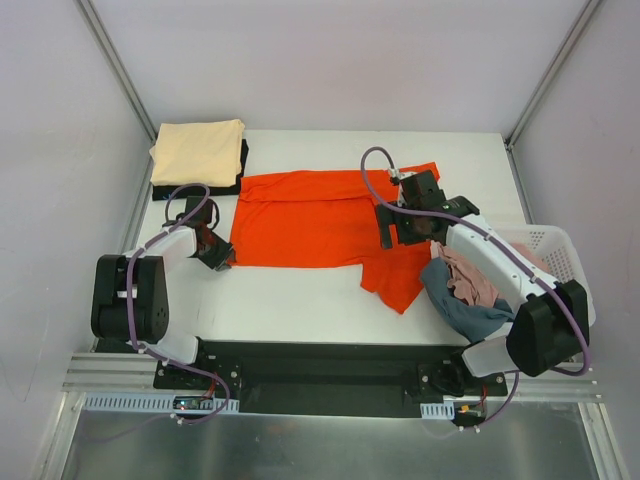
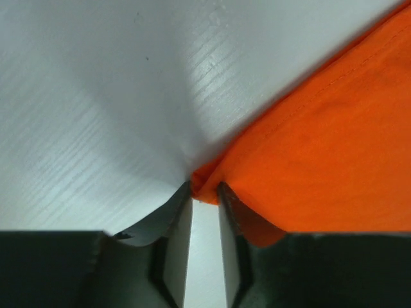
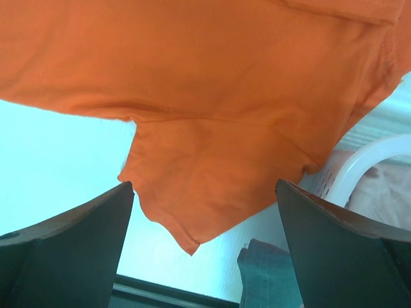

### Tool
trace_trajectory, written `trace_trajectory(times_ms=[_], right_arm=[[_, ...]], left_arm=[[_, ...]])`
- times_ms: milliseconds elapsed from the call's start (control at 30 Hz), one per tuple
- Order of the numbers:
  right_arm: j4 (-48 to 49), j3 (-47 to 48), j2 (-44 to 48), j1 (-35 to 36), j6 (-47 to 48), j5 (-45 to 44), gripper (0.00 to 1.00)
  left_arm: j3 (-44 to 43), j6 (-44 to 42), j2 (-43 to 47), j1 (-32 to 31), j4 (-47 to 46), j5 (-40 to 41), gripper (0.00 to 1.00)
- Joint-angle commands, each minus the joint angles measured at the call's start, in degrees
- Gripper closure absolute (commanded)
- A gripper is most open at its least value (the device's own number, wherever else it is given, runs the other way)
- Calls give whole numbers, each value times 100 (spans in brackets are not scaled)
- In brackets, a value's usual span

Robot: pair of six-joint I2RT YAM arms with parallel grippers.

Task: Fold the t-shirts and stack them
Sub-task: Grap the side of the flattened tshirt closest away from the robot with both arms

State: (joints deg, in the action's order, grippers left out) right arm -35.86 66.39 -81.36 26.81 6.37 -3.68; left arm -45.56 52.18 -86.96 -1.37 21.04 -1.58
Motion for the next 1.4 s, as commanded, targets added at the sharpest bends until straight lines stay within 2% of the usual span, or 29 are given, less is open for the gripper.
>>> trace_trajectory(times_ms=[0,67,267,433,600,700,733,767,1033,1133,1167,1233,1267,1333,1367], right_arm=[[-343,-126,314,105,-92,-63,3],[-439,-231,340,175,-31,43,3],[-1019,-469,174,1386,418,-37,3],[-1047,-794,-90,1696,155,324,1],[-827,-1181,-415,1670,110,219,9],[-563,-1269,-705,1679,84,509,14],[-493,-1269,-853,1670,57,509,17],[-466,-1260,-925,1670,57,518,24],[-89,-1576,-1277,1345,-197,421,36],[-19,-1743,-1251,1257,-224,587,49],[-27,-1778,-1250,1274,-224,788,60],[-53,-1822,-1181,1309,-268,825,71],[-88,-1840,-1145,1362,-320,878,80],[-132,-1928,-1014,1441,-373,939,88],[-141,-1972,-944,1537,-382,1105,99]], left_arm=[[29,64,-164,58,-65,-35,88],[82,73,-137,75,-82,26,100],[56,-33,-76,101,-91,132,100],[12,-121,108,101,-100,334,100],[38,-182,162,101,-91,291,100],[82,-174,170,101,-117,202,100],[100,-156,179,101,-126,220,100],[117,-156,188,101,-117,246,100],[179,-182,267,101,-117,343,100],[179,-191,276,101,-117,352,100],[188,-191,285,101,-117,352,100],[223,-182,328,101,-117,343,100],[240,-182,355,101,-117,343,100],[337,-173,469,101,-109,360,100],[381,-156,513,101,-109,387,100]])
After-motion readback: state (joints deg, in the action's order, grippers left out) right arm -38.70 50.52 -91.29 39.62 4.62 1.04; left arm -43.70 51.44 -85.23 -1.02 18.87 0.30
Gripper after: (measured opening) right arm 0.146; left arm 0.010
